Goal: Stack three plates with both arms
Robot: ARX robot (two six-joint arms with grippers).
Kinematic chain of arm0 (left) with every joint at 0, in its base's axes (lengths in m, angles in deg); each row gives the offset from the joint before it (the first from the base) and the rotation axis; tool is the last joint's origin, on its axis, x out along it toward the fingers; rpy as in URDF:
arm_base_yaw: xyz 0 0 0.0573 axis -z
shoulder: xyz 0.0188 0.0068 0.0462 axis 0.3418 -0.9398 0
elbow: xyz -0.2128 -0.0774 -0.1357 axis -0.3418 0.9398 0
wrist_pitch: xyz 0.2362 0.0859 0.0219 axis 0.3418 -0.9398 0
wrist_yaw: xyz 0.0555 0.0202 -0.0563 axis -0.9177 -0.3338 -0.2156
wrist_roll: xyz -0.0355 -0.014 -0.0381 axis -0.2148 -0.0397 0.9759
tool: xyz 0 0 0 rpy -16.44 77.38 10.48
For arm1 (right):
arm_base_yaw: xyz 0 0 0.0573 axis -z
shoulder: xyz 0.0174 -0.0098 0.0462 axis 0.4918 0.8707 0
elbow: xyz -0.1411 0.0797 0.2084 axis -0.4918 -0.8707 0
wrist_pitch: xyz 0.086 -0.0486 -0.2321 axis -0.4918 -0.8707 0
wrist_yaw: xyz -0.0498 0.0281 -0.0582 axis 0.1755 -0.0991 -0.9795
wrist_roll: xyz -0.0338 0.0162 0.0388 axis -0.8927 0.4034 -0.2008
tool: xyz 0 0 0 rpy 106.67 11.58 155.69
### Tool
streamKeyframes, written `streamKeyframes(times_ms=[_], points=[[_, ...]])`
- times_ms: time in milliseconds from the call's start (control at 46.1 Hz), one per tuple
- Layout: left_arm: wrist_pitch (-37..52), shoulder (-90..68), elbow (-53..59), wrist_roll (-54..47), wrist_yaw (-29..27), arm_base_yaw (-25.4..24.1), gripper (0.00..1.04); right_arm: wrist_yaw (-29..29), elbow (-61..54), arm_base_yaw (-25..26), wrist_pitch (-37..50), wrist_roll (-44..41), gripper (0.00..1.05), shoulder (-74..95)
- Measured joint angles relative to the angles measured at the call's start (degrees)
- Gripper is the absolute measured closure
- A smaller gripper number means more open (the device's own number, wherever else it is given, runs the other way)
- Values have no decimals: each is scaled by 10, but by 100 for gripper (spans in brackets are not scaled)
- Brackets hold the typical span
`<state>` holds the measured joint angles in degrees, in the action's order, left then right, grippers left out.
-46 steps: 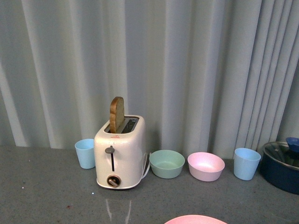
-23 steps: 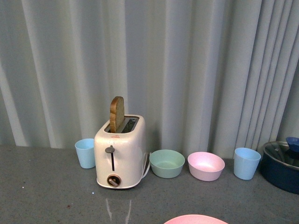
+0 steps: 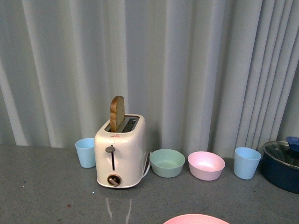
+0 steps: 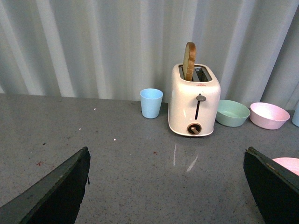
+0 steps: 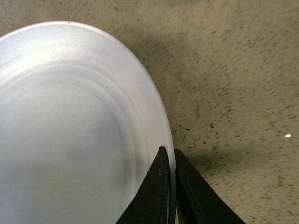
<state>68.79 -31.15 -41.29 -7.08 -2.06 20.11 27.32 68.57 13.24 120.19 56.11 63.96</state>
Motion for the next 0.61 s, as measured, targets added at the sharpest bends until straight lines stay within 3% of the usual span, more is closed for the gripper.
streamKeyframes(times_ms=[282,477,607], points=[[0,0,0,0,0,0,7,13,-22,-8,-33,17,101,-176],[0,0,0,0,0,0,7,15,-54,-87,-10,83,101,-260],[0,0,0,0,0,0,7,-8,-79,-169,28,131,101,-272]])
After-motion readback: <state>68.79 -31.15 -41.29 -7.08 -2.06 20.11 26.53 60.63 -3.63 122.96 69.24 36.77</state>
